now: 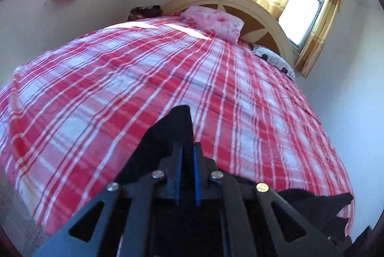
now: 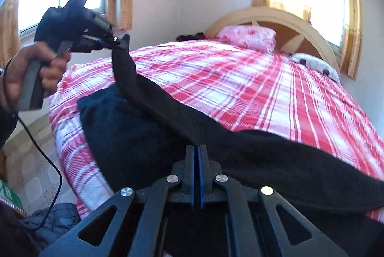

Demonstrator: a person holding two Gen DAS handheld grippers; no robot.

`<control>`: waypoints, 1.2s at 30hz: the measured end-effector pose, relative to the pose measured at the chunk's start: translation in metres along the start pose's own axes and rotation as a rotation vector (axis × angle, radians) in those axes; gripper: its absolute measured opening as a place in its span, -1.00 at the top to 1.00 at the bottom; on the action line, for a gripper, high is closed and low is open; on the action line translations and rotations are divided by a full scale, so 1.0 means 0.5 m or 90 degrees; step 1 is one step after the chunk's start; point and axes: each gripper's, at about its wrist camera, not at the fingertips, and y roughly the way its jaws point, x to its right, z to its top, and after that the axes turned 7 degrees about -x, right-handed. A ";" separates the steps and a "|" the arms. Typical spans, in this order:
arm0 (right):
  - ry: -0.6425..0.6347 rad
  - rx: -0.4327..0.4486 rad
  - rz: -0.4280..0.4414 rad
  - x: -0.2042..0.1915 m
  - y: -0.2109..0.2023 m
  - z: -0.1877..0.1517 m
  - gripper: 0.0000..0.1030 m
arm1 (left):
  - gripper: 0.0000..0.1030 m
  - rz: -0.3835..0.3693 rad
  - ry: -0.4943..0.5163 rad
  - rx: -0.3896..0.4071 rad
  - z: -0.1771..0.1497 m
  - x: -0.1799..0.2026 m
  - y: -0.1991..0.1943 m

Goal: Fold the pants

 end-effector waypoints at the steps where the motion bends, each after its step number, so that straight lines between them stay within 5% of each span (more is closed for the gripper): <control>1: -0.011 -0.001 0.004 -0.006 -0.005 -0.002 0.94 | 0.83 0.005 -0.009 -0.005 -0.015 -0.016 -0.001; 10: -0.088 -0.063 0.019 -0.062 -0.001 -0.061 0.94 | 0.81 0.059 -0.058 -0.105 -0.129 -0.115 0.071; 20: -0.120 -0.080 0.027 -0.095 0.000 -0.069 0.94 | 0.72 0.085 -0.018 -0.066 -0.113 -0.117 0.041; 23: -0.141 -0.094 0.035 -0.119 0.016 -0.077 0.94 | 0.56 0.127 -0.019 -0.090 -0.111 -0.131 0.072; 27: -0.160 -0.111 -0.026 -0.144 0.050 -0.095 0.91 | 0.30 0.174 -0.009 -0.060 -0.121 -0.129 0.043; 31: -0.102 -0.101 -0.023 -0.114 0.041 -0.080 0.60 | -0.25 0.270 0.012 0.049 -0.121 -0.109 -0.045; 36: 0.111 0.011 0.063 0.007 -0.045 -0.041 0.03 | -0.28 0.206 0.069 0.105 -0.109 -0.033 -0.067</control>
